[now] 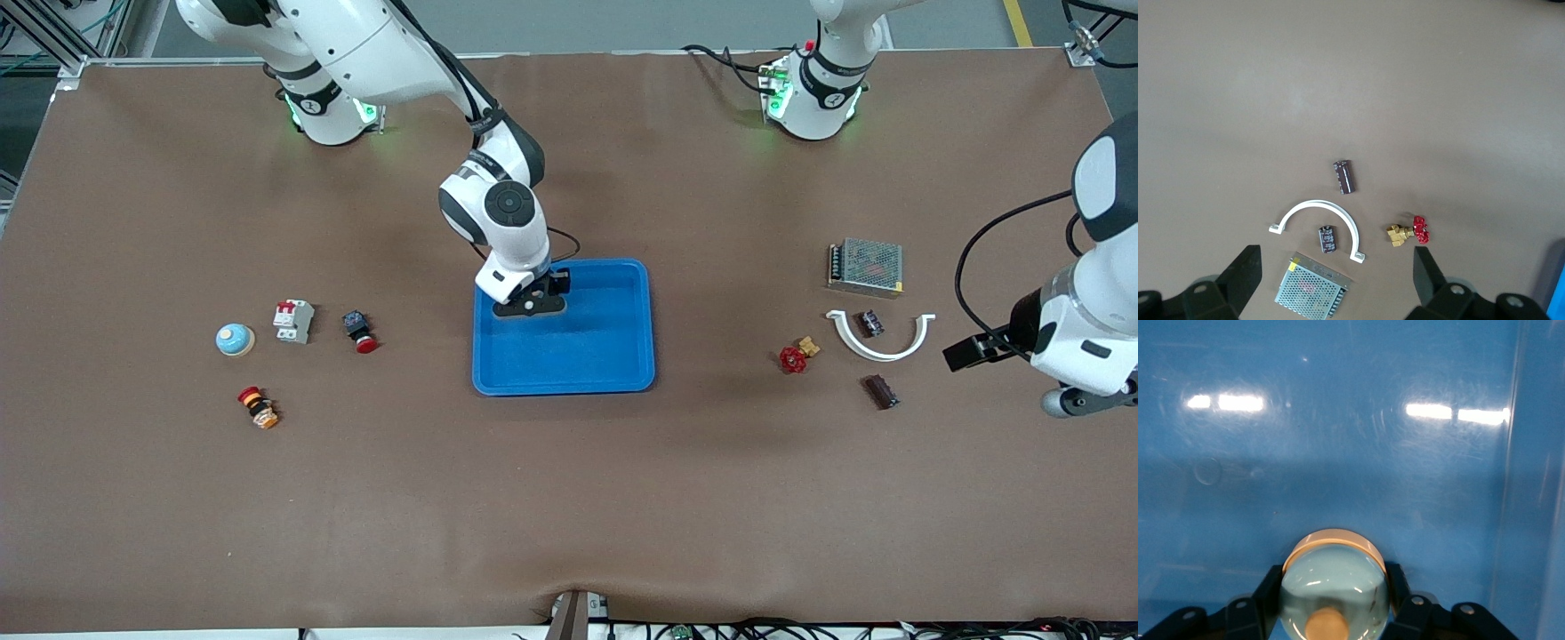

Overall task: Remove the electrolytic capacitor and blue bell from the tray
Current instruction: 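Release the capacitor near the clamp while the right gripper grasps the bell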

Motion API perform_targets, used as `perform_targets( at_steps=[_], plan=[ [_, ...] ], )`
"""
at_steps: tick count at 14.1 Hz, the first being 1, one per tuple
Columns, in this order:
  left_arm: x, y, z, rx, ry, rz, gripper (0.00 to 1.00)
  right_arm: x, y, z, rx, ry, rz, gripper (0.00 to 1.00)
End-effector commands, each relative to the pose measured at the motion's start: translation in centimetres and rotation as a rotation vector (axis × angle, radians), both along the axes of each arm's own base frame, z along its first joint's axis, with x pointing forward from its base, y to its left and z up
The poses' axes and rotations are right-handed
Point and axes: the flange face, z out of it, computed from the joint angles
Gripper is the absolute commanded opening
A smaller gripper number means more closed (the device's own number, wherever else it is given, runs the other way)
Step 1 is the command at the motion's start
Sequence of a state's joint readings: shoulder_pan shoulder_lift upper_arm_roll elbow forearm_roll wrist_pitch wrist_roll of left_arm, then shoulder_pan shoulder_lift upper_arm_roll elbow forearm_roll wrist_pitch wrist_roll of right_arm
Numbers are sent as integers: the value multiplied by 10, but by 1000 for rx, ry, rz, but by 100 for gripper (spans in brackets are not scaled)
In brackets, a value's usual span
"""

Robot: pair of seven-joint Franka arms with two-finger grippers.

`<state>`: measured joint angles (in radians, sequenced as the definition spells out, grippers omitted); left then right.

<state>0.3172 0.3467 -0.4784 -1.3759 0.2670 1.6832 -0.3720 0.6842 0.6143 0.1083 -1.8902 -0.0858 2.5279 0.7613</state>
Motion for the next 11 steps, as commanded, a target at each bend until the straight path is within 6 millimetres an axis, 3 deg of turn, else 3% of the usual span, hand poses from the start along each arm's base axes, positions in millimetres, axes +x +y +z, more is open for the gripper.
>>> perform_targets(
  at_steps=[1, 4, 7, 11],
  plan=[
    [-10, 1, 25, -6, -6, -98, 100, 1, 5, -1, -9, -15, -3, 42],
    [-26, -5, 57, 18, -36, -110, 100, 2, 4, 0, -9, -15, -6, 38],
    [-48, -29, 79, -7, -43, -132, 100, 12, 5, 15, -4, -23, -9, 38],
    [-82, -38, 99, -66, -22, -158, 100, 40, 0, 76, -82, 28, 17, 38]
  ],
)
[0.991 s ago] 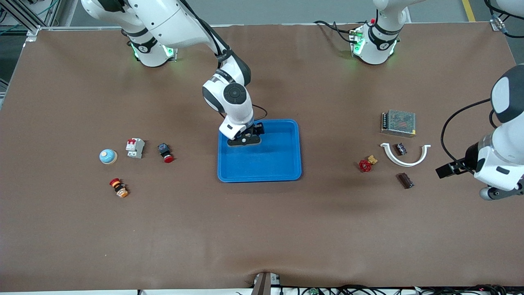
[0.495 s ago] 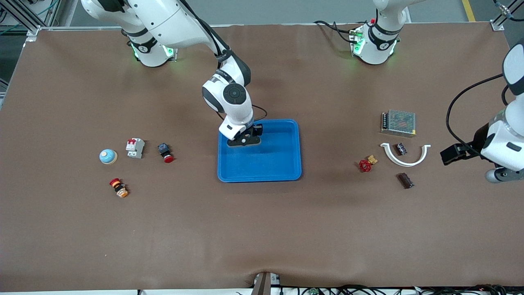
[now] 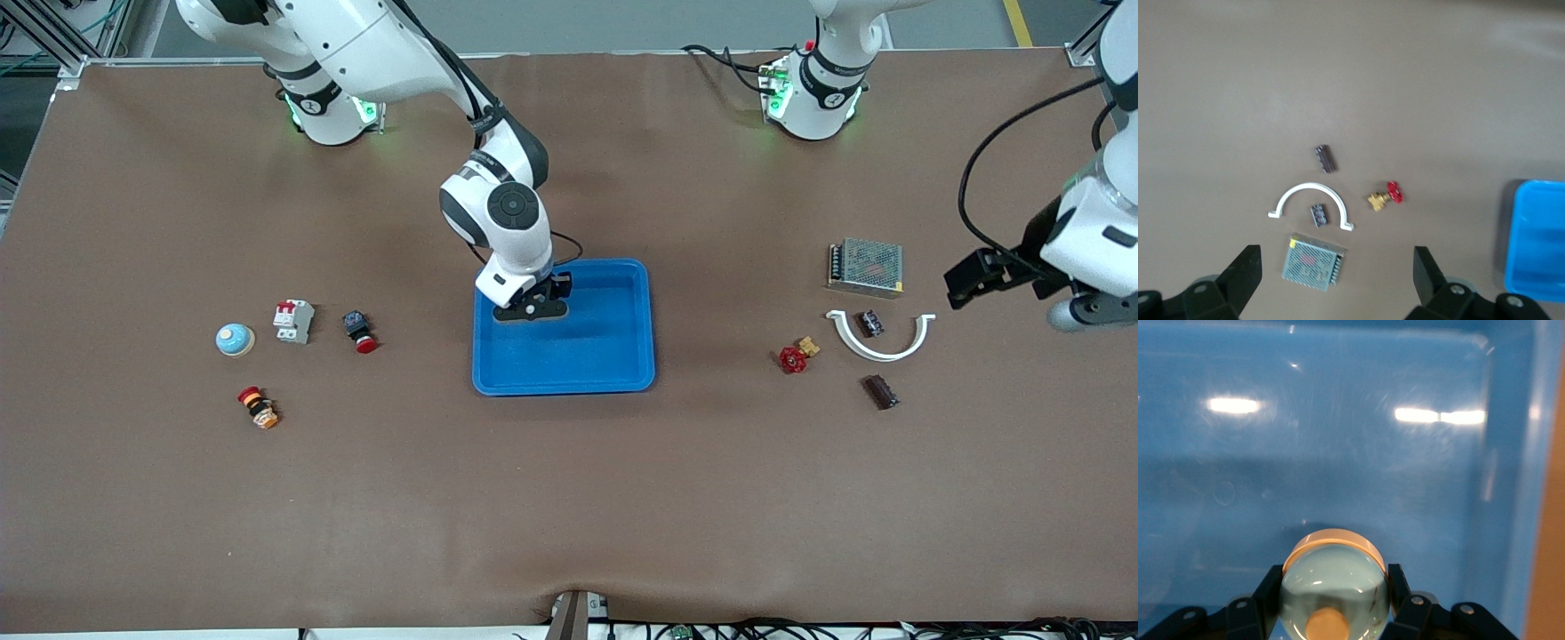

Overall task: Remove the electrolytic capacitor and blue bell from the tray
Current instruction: 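Carry the bell out of the tray and set it near the red buttons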

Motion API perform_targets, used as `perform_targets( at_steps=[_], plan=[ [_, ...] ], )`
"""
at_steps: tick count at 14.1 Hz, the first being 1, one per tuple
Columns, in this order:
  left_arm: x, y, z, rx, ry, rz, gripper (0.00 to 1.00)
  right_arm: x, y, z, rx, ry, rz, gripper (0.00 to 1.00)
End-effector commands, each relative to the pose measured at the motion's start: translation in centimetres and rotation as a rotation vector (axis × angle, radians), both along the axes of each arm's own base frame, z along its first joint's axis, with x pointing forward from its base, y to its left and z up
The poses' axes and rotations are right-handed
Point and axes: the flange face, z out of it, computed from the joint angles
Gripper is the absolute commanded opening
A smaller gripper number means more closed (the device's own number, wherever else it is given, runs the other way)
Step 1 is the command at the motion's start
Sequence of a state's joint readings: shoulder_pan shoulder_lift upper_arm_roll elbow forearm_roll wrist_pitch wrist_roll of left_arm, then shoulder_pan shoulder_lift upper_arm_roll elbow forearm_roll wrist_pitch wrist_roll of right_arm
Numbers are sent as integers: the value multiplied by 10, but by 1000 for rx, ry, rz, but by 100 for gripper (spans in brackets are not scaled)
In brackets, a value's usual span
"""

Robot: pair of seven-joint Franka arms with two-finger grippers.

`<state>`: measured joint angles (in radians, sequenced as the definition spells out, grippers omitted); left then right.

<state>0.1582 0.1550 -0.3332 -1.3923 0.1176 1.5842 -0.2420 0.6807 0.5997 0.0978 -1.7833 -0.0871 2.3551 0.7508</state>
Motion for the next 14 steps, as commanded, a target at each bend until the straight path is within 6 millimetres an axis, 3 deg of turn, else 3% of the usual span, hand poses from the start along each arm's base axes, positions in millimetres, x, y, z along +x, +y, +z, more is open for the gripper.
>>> perform_targets(
  at_steps=[1, 7, 10, 14],
  plan=[
    [-30, 10, 12, -23, 8, -26, 100, 27, -16, 55, -43, 15, 49, 39],
    [-51, 21, 20, -8, 27, -40, 100, 88, -121, 122, -50, 51, 275, 39],
    [-53, 24, 22, -9, 25, -36, 100, 117, -182, 129, -43, 68, 389, 39],
    [-59, 24, 23, -6, 25, -34, 100, 148, -256, 122, -33, 77, 482, 39]
  ],
)
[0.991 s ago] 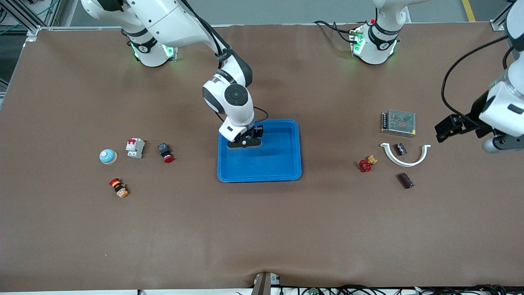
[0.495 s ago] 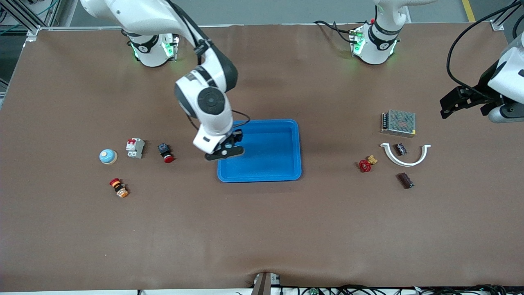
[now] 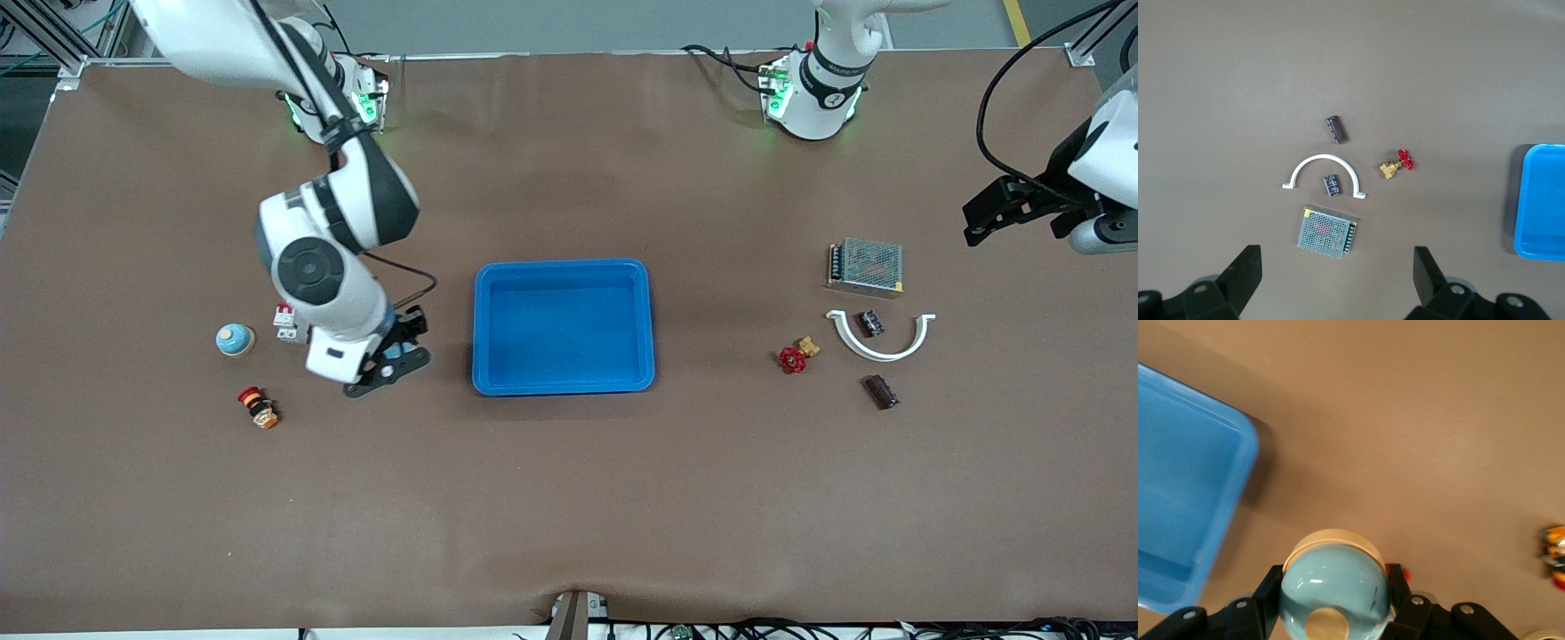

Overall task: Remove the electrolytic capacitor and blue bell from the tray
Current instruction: 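Carry the bell out of the tray and set it near the red buttons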

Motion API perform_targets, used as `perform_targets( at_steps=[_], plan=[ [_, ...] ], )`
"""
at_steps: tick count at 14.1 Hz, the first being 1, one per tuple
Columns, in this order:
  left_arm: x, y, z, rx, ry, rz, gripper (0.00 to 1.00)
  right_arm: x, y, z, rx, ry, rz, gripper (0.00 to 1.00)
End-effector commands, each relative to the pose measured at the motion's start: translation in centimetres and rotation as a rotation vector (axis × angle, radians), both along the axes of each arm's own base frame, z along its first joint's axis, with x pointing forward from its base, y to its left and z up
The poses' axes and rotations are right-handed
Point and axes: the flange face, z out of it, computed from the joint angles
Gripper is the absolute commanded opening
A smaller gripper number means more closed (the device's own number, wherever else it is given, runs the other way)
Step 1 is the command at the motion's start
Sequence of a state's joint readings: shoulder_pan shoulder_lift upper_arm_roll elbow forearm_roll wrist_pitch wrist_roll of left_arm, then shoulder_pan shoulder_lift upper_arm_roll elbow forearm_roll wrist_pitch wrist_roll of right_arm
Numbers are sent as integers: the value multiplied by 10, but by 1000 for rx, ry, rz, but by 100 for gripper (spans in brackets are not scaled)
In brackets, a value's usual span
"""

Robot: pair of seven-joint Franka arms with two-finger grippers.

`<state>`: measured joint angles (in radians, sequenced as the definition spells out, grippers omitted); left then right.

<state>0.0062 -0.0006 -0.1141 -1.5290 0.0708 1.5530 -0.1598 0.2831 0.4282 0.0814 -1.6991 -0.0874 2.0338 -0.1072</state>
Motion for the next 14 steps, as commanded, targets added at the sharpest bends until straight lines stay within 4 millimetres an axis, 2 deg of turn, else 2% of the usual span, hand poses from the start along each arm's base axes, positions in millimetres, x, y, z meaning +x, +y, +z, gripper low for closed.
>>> perform_targets(
  at_steps=[1, 2, 6, 8, 11, 14],
  plan=[
    [-13, 0, 6, -15, -1, -16, 100, 11, -39, -2, 4, 4, 74, 39],
    [-13, 0, 4, -14, 2, -16, 100, 16, -54, -5, 10, -2, 99, 39],
    [-16, -8, -3, -11, 19, -29, 100, 34, -101, -45, 30, -4, 139, 39],
    [-23, -12, -5, -8, 23, -35, 100, 41, -115, -72, 42, -14, 160, 39],
    [-26, -19, -3, -6, 19, -49, 100, 43, -129, -122, 58, -30, 155, 39],
    [-30, -37, -2, -2, 17, -82, 100, 42, -140, -144, 69, -50, 180, 39]
  ],
)
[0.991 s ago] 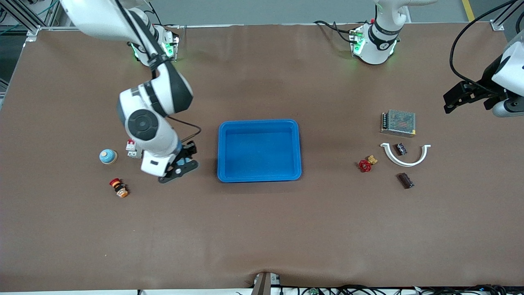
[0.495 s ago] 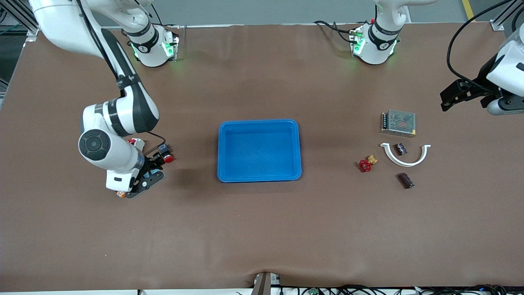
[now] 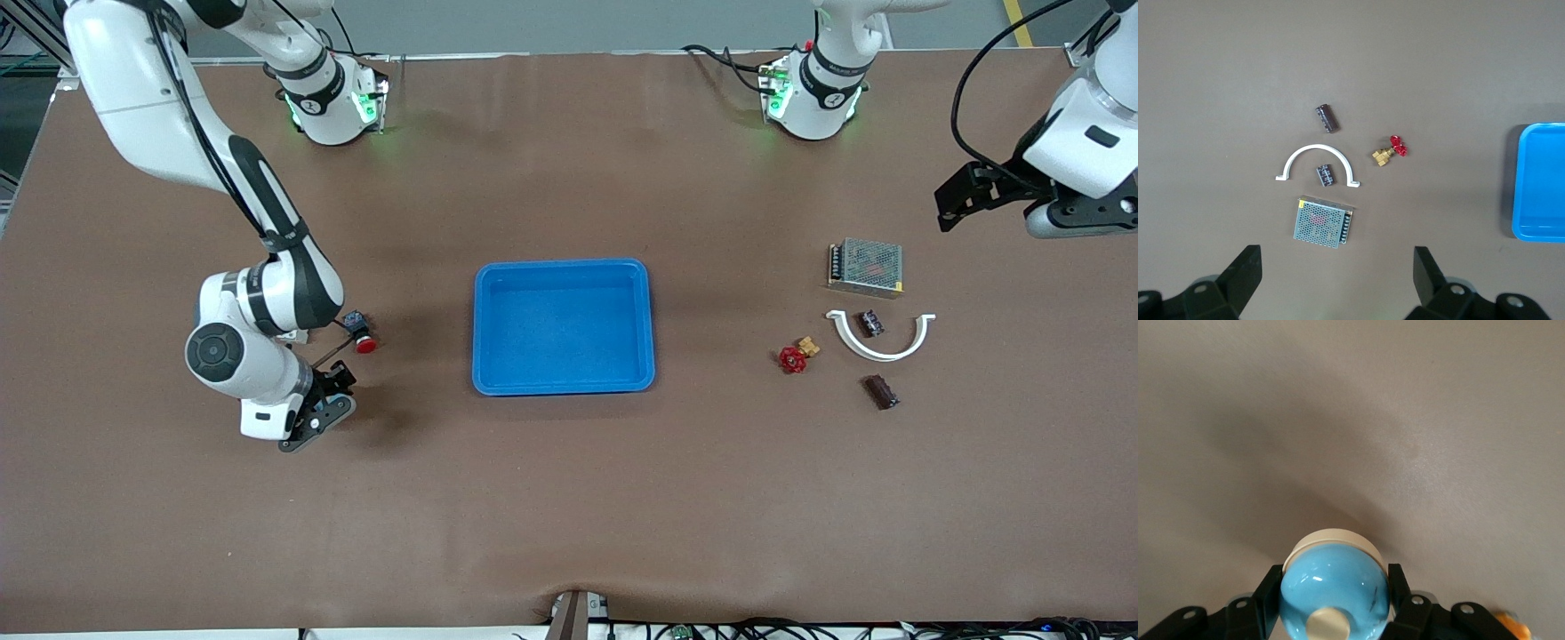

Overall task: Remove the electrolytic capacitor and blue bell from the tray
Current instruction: 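Carry the bell out of the tray and set it near the red buttons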

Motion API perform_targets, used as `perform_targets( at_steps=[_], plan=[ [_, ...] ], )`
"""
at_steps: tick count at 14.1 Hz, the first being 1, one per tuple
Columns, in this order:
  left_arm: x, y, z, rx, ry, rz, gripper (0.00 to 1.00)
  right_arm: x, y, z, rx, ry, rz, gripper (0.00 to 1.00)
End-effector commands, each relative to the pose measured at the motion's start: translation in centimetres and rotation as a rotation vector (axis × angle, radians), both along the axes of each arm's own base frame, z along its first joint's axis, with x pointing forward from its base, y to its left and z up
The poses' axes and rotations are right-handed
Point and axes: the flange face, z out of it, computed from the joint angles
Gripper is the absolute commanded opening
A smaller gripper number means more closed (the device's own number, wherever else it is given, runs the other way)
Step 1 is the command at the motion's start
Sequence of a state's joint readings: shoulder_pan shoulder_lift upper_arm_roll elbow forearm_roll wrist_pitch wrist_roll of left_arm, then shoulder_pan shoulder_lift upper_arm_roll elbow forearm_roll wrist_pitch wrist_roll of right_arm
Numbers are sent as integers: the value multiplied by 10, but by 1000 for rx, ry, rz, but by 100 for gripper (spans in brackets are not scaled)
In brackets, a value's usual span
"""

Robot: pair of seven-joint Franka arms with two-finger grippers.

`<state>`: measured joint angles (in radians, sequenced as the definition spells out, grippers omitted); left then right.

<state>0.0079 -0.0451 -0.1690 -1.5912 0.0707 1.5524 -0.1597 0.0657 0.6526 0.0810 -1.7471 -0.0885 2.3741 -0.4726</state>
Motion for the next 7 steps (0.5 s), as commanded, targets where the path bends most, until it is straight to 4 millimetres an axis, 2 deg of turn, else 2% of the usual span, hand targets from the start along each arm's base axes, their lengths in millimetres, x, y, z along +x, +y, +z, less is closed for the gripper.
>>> perform_targets(
  at_steps=[1, 5, 7],
  plan=[
    [-13, -10, 5, -10, -2, -31, 100, 0, -8, -6, 5, -11, 21, 39],
    [-15, -6, 2, -8, 7, -24, 100, 0, -8, -11, 8, -17, 19, 39],
    [-15, -4, 3, -17, 7, -44, 100, 0, -8, -11, 8, -17, 18, 44]
  ],
)
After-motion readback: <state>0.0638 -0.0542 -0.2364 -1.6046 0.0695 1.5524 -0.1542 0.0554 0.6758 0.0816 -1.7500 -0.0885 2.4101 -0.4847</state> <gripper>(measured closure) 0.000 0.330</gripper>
